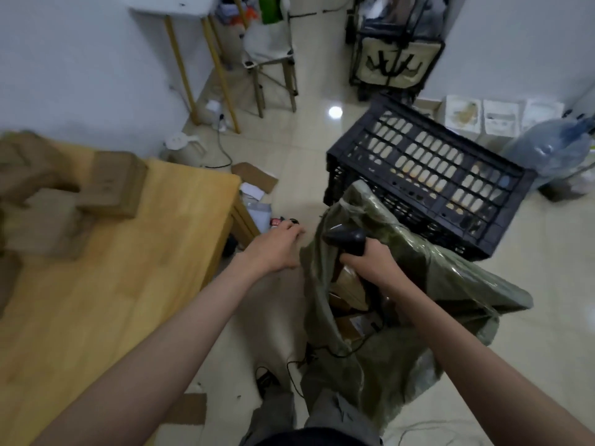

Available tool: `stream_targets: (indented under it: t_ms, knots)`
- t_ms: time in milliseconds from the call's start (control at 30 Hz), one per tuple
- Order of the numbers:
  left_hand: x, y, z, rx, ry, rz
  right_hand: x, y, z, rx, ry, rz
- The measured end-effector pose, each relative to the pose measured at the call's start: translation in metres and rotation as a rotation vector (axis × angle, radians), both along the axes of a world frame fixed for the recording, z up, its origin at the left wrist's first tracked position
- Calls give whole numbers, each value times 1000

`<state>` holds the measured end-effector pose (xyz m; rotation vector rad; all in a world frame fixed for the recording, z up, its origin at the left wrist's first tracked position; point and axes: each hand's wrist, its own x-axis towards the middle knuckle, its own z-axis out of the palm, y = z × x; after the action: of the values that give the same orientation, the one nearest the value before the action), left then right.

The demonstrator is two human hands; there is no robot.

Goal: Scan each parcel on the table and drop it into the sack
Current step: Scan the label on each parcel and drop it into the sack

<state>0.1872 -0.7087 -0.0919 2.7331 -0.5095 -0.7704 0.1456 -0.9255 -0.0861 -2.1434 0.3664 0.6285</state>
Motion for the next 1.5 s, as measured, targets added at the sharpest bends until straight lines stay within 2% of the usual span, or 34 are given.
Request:
stream_targets:
  t_ms: [333, 667, 900, 1133, 1333, 1500]
  knots:
    - [-48, 148, 35, 147, -32, 332, 31, 137, 32, 47, -40, 360]
    - [-107, 281, 66, 152, -63, 623, 35, 281, 68, 29, -74, 595]
    - [-124, 363, 69, 132, -79, 720, 40, 361, 76, 147, -72, 546]
    - [-110, 401, 60, 89, -82, 770, 59, 404, 68, 247, -86, 433]
    - [-55, 420, 42, 36, -44, 813, 113, 429, 49, 309, -70, 371]
    - [8, 430, 22, -75, 26, 925, 170, 447, 29, 326, 34, 350]
